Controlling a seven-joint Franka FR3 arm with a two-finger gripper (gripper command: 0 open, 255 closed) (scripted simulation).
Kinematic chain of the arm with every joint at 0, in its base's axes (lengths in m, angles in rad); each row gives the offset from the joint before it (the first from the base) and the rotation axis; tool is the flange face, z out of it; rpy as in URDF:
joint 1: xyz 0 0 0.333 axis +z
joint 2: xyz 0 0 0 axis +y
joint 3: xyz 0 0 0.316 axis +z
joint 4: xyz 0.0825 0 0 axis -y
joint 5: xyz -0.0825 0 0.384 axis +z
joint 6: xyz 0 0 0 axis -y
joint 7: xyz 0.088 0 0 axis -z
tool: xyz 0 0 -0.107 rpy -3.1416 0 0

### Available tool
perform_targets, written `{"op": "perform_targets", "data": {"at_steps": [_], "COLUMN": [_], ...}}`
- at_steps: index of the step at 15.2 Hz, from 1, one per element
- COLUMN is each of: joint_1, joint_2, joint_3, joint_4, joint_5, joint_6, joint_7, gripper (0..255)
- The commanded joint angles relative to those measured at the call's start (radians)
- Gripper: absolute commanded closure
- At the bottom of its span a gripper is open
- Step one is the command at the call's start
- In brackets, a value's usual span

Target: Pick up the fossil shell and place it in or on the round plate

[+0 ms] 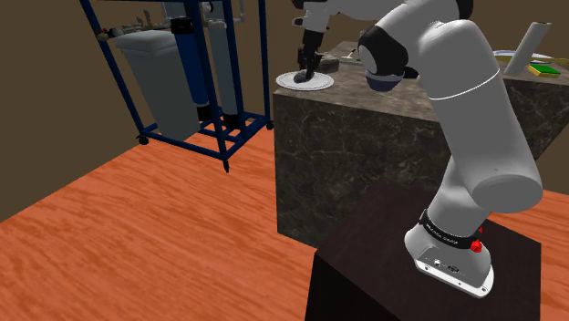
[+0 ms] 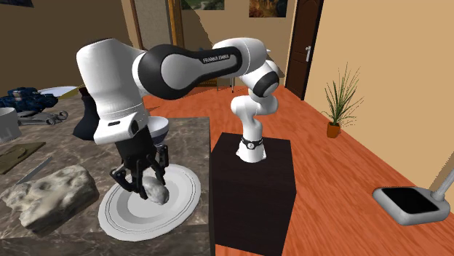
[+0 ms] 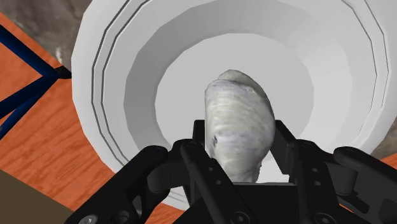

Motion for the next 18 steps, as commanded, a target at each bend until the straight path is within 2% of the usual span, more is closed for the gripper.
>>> {"op": "perform_targets", "data": {"at_steps": [1,4,5,10,14,18], "joint_1": [0.001,0.001,0.001,0.001,-0.088,-0.088], "joint_2": [0.0,0.0,0.0,0.0,0.007,0.007], "joint_3": [0.0,0.0,0.0,0.0,0.011,0.011], "joint_4": [-0.002,-0.002,-0.002,-0.002,0.164,0.164], "joint_5": [0.0,0.0,0.0,0.0,0.004,0.004], "joint_6": [0.001,0.001,0.001,0.001,-0.127,-0.127], "joint_7": [-0.001,-0.001,-0.001,-0.001,0.032,0.032], "gripper": [255,255,0,0,0,0]}}
